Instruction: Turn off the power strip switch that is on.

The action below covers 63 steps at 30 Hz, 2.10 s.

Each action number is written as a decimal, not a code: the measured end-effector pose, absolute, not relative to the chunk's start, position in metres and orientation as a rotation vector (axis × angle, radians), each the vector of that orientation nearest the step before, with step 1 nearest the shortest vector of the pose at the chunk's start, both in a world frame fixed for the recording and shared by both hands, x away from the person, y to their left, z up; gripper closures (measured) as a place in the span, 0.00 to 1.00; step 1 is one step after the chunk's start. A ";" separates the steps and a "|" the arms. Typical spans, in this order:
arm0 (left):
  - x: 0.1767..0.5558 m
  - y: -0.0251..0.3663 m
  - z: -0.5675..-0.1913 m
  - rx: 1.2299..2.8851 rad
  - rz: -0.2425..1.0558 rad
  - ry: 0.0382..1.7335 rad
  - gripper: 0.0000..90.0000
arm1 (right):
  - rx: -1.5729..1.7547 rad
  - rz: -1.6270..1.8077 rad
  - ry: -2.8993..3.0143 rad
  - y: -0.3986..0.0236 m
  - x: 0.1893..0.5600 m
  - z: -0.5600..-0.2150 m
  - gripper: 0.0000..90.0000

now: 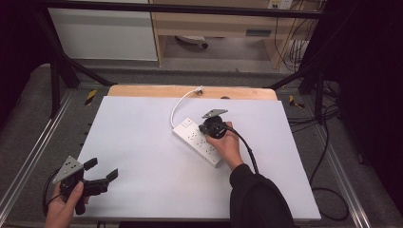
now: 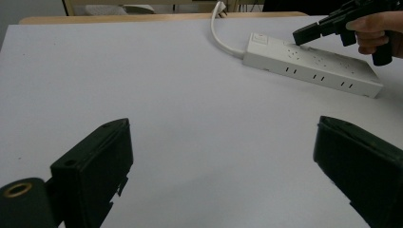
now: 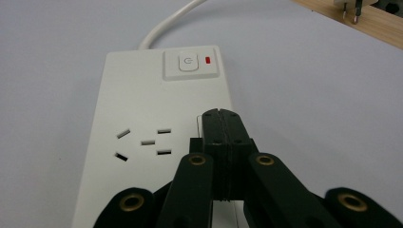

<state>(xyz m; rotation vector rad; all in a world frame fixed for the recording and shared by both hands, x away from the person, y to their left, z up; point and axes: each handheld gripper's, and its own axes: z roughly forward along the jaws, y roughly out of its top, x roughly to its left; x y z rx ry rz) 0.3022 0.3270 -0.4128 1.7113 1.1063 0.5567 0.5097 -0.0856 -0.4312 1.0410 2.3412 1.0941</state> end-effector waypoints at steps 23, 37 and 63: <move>0.302 0.327 -0.413 1.716 0.560 1.106 0.06 | 1.045 1.081 2.358 -0.089 0.508 -0.431 1.00; 0.302 0.327 -0.413 1.718 0.561 1.107 0.06 | 1.056 1.145 2.304 -0.090 0.506 -0.415 0.97; 0.302 0.326 -0.413 1.725 0.565 1.109 0.06 | 1.162 1.200 2.218 -0.108 0.501 -0.380 0.11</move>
